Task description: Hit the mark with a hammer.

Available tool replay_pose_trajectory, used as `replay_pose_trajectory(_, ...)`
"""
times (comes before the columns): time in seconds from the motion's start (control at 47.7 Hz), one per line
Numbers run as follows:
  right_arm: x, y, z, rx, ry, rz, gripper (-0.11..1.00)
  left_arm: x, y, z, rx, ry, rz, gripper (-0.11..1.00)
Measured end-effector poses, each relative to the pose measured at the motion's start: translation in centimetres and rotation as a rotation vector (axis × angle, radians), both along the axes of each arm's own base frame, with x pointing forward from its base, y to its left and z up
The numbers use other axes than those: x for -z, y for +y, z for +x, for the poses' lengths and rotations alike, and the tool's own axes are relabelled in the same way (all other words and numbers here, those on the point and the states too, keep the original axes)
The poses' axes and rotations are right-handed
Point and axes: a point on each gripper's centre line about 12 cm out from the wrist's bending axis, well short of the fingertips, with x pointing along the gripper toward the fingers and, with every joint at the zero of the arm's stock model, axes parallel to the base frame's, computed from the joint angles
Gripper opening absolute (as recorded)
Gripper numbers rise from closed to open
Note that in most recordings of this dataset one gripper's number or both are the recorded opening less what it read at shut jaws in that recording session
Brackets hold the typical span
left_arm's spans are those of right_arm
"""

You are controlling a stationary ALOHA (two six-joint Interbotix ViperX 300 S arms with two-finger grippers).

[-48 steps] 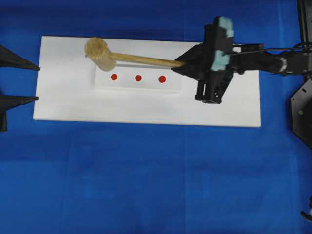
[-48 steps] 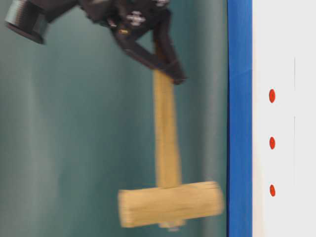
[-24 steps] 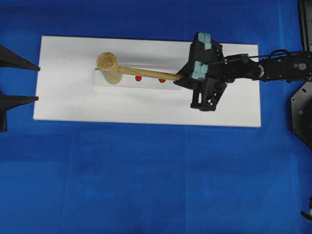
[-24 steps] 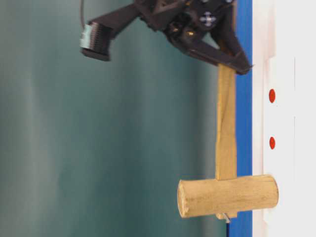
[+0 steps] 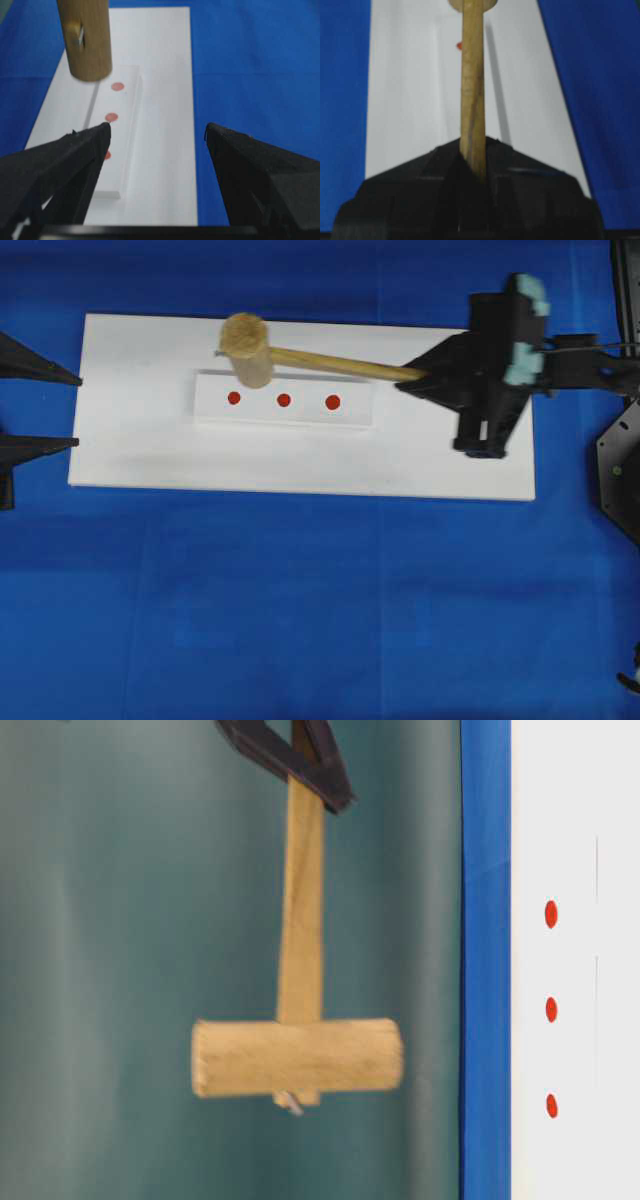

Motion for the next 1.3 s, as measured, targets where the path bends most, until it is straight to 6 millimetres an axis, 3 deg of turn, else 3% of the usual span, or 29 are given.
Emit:
replay_pose_trajectory(0.336,0.6,0.0,-0.4,0.002,0.014,0.003,0.02,0.1,0.0,0.0,0.0,0.005,0.0,0.73)
replay_pose_trajectory(0.44,2.9,0.0,-0.3,0.004,0.086,0.016,0.02,0.1,0.0,0.0,0.0,0.005,0.0,0.73)
replay_pose_trajectory(0.566,7.5,0.2,-0.2,0.002,0.241,0.07,0.02,0.1,0.0,0.0,-0.002,0.002,0.0,0.73)
replay_pose_trajectory(0.692,9.0,0.3,-0.1,0.004,0.29,0.096,0.02,0.1,0.0,0.0,0.0,0.005,0.0,0.73)
replay_pose_trajectory(0.839,8.3,0.1,0.0,0.009,0.268,0.08,0.02,0.1,0.0,0.0,0.0,0.005,-0.002,0.73)
replay_pose_trajectory(0.986,5.8,0.1,-0.3,0.017,0.18,0.049,0.02,0.1,0.0,0.0,0.0,0.005,-0.002,0.73)
replay_pose_trajectory(1.216,0.9,0.4,-3.8,0.02,-0.022,-0.004,0.02,0.2,0.0,0.0,0.0,0.006,-0.002,0.73)
replay_pose_trajectory(1.3,0.1,0.6,-4.9,0.018,-0.067,-0.012,0.02,0.1,0.0,0.0,0.0,0.005,-0.002,0.73)
